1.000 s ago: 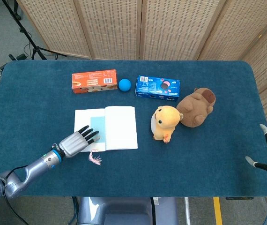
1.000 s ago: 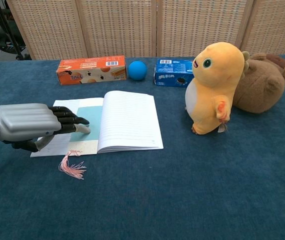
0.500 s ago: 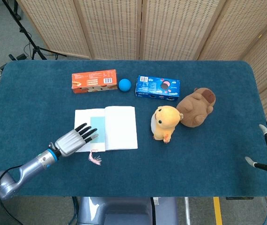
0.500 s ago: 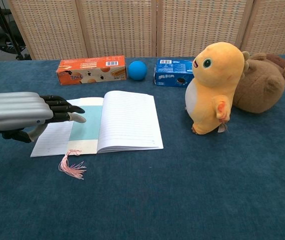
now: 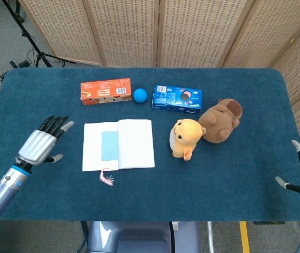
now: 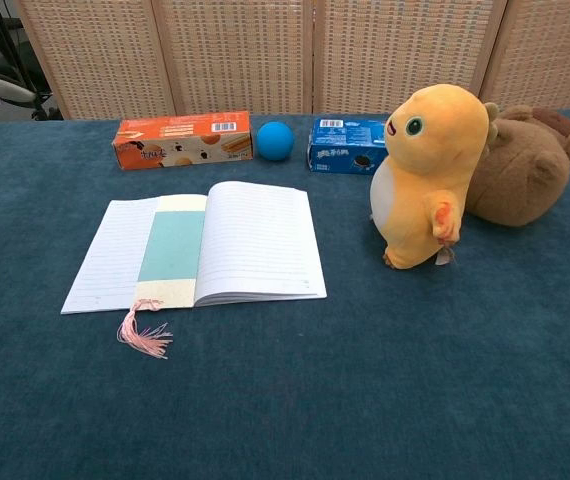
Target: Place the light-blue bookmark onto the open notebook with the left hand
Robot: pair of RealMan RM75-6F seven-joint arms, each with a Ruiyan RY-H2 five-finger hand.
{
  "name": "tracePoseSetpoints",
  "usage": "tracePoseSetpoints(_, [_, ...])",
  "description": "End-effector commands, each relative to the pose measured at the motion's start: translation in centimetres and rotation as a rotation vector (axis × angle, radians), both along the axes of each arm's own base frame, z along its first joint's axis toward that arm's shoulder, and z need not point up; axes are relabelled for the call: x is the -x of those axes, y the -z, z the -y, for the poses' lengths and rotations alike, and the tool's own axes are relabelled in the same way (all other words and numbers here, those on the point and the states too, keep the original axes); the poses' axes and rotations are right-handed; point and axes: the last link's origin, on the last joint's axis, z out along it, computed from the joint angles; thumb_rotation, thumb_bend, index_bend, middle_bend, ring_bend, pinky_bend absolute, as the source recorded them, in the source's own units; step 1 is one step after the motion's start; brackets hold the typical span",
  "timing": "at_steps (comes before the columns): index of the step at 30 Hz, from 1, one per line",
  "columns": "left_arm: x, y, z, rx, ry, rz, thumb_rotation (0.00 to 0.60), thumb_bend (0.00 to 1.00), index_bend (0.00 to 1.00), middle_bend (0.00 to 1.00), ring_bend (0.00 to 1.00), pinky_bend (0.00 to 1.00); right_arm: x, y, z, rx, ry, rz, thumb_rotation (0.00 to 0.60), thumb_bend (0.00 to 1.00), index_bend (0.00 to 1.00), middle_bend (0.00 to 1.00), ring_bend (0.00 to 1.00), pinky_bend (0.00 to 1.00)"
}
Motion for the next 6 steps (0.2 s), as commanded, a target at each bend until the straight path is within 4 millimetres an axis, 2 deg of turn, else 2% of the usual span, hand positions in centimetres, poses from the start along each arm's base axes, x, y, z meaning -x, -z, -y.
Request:
tracePoseSetpoints(1, [3.6, -2.2, 2.0, -0.143, -0.18, 0.11, 0.6, 0.0, 0.0, 0.0, 0.0, 0.0, 0.0, 0.1, -0.1, -0.002, -0.001, -0.002, 0.6, 0.0, 0.0, 0.0, 0.0, 0.0])
tracePoseSetpoints(6, [6.9, -2.6, 4.3, -0.224, -0.304, 0.169, 0.6, 0.0, 0.0, 0.0, 0.0, 0.0, -0.2, 0.2, -0.1, -0.003, -0.007, -0.008, 0.6, 0.0, 0.0, 0.0, 0.0, 0.0])
